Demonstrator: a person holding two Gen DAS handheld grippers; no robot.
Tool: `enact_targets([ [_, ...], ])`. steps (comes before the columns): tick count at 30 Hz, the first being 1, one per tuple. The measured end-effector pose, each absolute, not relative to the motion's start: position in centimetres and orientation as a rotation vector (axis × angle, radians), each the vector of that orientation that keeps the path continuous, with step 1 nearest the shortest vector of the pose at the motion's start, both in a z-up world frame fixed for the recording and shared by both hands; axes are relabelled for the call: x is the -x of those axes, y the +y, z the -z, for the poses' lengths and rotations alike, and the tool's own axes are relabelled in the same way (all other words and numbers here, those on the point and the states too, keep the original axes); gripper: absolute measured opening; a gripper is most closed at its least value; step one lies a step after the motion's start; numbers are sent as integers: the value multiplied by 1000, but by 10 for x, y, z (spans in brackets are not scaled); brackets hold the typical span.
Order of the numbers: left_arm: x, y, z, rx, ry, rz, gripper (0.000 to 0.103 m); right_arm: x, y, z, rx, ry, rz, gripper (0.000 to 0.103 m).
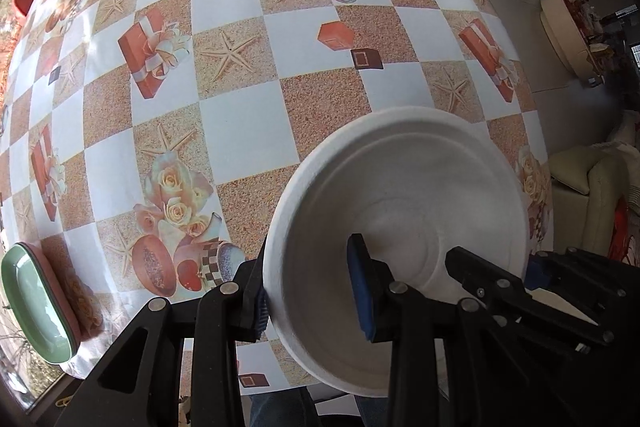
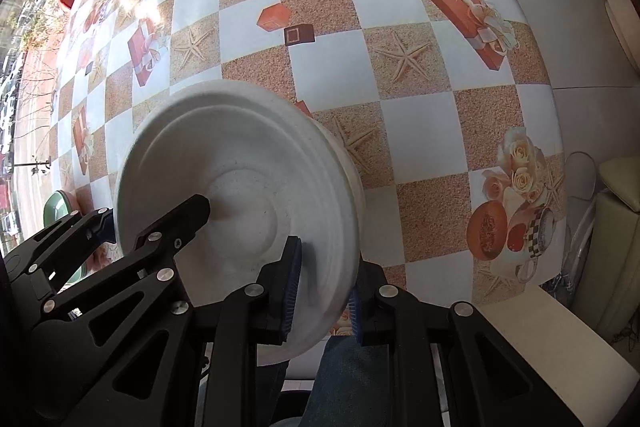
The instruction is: Organize plates and bowls
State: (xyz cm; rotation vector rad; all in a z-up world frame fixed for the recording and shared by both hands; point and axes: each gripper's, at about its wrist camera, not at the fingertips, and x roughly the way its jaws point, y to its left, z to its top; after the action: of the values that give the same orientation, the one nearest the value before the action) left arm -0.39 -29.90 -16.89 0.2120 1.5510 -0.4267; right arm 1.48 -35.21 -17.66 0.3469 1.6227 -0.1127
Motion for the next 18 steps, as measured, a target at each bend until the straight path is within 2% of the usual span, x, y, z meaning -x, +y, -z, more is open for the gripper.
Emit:
enact_targets([
  [5,0,-300,169,-207,1544,427,48,-22,-354,184,-325,1624,96,22],
  [9,0,-290,161,-200,1516,397,76,-26,-358,187,-341,1628,93,23],
  [10,0,-287,158,-203,1505,395,80,-27,-358,187,-345,1627,96,23],
  [12,0,-281,153,-221,1492,374,80,-24,-363,185,-357,1630,101,23],
  [13,-1,-278,151,-221,1493,366,81,-23,-365,185,-361,1632,110,36],
  [14,-2,-275,151,-219,1505,359,82,-21,-368,184,-351,1633,137,58],
  [15,-2,-271,151,-220,1516,352,86,-20,-372,183,-346,1627,159,67],
  [16,-1,-268,150,-221,1520,347,91,-19,-376,182,-357,1619,164,81],
  [17,0,-264,149,-224,1519,342,94,-16,-380,182,-381,1613,161,89],
  [18,1,-259,148,-228,1518,333,100,-14,-383,181,-401,1613,161,95],
])
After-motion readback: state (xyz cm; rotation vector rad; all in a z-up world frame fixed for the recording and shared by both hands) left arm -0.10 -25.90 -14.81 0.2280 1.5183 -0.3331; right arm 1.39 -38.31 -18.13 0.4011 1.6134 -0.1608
